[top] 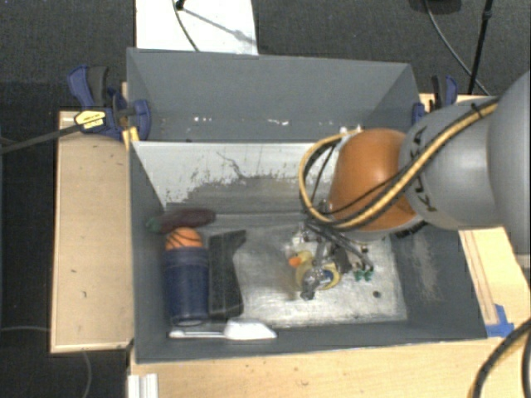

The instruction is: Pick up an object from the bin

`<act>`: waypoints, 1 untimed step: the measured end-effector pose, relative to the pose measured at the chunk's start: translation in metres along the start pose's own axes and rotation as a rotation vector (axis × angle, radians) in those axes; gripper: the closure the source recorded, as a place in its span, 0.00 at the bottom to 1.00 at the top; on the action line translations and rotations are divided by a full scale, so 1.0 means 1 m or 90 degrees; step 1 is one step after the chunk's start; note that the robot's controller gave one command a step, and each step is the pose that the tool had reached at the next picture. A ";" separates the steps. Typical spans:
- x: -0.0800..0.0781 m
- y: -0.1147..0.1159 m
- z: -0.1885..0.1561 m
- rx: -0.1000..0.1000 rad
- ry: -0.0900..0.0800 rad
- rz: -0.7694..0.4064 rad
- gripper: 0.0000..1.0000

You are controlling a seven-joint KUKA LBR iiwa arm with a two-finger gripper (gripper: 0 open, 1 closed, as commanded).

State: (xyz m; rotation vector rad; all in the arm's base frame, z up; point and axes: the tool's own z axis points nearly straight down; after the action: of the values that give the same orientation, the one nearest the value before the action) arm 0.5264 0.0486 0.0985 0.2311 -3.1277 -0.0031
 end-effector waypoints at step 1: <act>-0.001 -0.001 -0.021 0.001 -0.003 0.000 1.00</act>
Offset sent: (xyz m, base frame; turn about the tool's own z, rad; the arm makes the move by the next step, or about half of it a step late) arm 0.0001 -0.0001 0.0047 0.0000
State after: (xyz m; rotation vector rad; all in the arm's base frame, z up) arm 0.5276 0.0479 0.1198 0.2309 -3.1319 -0.0016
